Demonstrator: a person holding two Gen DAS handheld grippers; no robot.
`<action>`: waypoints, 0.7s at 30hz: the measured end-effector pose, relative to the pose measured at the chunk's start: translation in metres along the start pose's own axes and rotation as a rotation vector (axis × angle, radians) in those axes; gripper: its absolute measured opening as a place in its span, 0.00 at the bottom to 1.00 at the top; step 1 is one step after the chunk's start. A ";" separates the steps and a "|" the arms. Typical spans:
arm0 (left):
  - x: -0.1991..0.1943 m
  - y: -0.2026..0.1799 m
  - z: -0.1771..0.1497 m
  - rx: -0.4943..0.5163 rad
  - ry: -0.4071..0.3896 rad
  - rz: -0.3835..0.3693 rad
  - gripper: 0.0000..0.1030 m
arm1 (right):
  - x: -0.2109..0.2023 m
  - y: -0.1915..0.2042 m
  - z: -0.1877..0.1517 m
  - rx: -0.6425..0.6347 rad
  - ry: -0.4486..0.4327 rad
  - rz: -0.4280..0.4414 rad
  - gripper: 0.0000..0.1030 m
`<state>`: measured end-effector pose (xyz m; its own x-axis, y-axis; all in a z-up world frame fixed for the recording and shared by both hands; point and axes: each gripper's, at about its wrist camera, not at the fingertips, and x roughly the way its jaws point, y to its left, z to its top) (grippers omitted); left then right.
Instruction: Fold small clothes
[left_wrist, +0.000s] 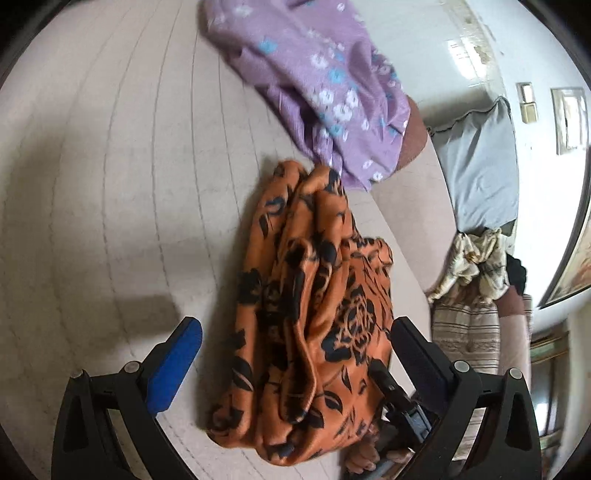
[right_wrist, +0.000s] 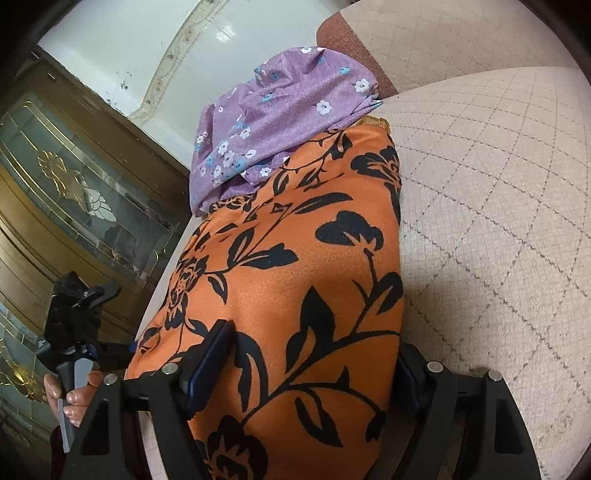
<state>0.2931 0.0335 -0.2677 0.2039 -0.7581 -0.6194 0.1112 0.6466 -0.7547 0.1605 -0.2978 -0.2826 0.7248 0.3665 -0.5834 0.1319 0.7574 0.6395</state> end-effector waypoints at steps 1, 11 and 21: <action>0.002 0.000 -0.001 0.001 0.018 0.000 0.99 | 0.001 0.001 0.000 -0.001 -0.001 0.001 0.78; 0.023 -0.002 -0.012 0.015 0.099 -0.003 0.99 | -0.001 0.000 -0.001 -0.001 -0.008 0.008 0.78; 0.043 -0.028 -0.027 0.140 0.070 0.126 0.60 | -0.002 -0.002 -0.001 0.006 -0.010 0.011 0.75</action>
<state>0.2722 -0.0198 -0.2794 0.1572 -0.6713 -0.7243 0.2240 0.7386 -0.6359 0.1580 -0.2995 -0.2833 0.7333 0.3694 -0.5709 0.1276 0.7499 0.6491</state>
